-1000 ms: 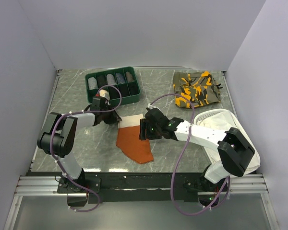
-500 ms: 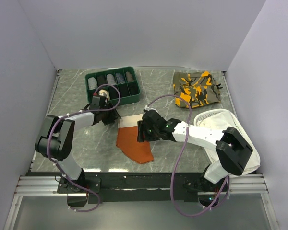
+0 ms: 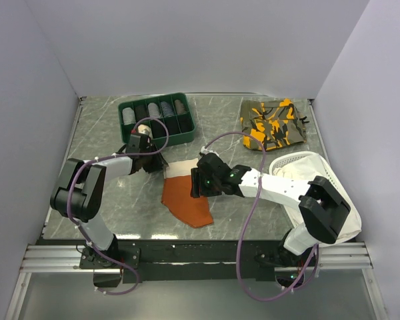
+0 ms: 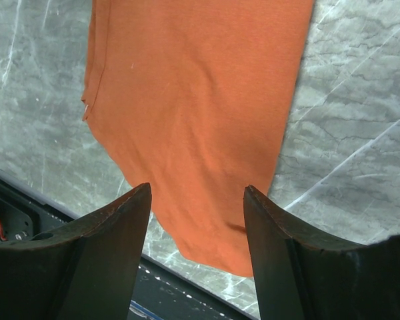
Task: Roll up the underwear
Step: Fold the underwear at the center of the board.
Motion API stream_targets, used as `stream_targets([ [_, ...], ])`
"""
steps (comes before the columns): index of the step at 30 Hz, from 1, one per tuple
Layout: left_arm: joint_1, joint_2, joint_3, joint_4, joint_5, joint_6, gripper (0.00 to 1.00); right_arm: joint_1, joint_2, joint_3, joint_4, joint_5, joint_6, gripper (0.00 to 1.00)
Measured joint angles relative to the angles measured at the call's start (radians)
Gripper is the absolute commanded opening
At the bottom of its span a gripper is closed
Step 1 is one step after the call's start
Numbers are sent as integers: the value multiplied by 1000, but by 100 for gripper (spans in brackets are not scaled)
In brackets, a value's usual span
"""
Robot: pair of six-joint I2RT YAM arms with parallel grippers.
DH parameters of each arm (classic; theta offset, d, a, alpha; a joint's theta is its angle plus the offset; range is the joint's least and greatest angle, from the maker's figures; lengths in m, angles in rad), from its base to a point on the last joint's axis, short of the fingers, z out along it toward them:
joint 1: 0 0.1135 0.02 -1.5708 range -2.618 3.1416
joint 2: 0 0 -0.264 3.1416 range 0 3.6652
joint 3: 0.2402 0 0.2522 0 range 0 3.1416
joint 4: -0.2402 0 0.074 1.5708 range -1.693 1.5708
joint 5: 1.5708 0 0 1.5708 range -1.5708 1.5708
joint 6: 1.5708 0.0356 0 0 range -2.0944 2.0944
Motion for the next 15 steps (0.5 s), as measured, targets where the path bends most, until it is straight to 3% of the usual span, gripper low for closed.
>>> stream_targets([
  [8, -4, 11, 0, 26, 13, -4, 36, 1, 8, 5, -1, 0, 0, 65],
  [12, -4, 15, 0, 26, 13, -3, 26, 7, 9, 6, -2, 0, 3, 65],
  [13, -4, 17, 0, 26, 13, -3, 17, 9, 9, 8, -4, 1, 3, 64],
  [15, -4, 19, 0, 25, 12, 0, 11, 11, 9, 14, -8, 1, 3, 64],
])
